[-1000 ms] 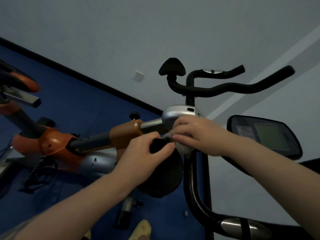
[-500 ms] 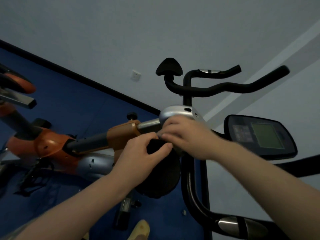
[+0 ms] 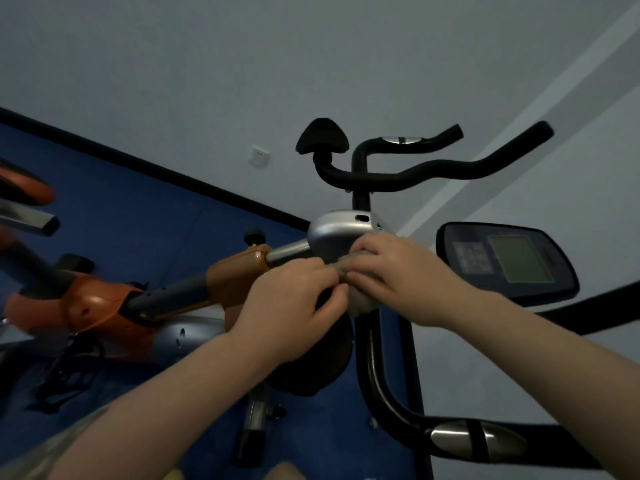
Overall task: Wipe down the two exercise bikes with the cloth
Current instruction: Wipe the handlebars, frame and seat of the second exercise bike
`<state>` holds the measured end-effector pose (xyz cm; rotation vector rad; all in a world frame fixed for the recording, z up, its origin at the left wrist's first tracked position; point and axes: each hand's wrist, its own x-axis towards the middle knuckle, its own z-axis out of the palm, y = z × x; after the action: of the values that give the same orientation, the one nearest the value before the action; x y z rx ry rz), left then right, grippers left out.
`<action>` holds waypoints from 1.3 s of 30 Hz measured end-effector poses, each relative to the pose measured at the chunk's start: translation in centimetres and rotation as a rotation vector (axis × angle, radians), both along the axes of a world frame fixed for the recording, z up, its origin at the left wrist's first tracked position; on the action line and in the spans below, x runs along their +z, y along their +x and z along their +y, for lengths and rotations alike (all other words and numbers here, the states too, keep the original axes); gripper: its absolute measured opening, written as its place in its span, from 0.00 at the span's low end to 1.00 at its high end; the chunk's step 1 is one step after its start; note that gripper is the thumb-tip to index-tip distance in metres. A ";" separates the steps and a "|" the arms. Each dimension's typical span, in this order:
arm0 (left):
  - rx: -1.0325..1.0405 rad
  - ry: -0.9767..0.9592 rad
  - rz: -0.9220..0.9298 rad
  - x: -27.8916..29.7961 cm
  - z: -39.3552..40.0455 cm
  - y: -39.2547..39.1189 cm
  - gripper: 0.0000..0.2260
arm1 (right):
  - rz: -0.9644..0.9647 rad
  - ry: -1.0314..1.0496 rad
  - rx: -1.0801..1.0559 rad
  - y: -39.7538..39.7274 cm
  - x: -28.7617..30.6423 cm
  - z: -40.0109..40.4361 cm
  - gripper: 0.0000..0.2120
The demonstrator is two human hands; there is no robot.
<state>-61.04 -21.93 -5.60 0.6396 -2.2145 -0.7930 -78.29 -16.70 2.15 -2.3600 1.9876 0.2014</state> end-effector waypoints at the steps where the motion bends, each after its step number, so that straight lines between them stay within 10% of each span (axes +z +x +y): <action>1: -0.011 0.030 0.009 -0.2 0.0 0.0 0.09 | 0.016 -0.001 -0.027 -0.4 0.6 0.2 0.23; 39: -0.001 0.021 0.045 -0.3 0.3 0.2 0.13 | 0.178 -0.234 -0.083 1.9 -1.6 0.9 0.19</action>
<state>-60.88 -21.65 -5.89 0.6252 -2.1685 -0.8249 -76.41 -15.78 0.57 -2.4666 2.3024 0.1905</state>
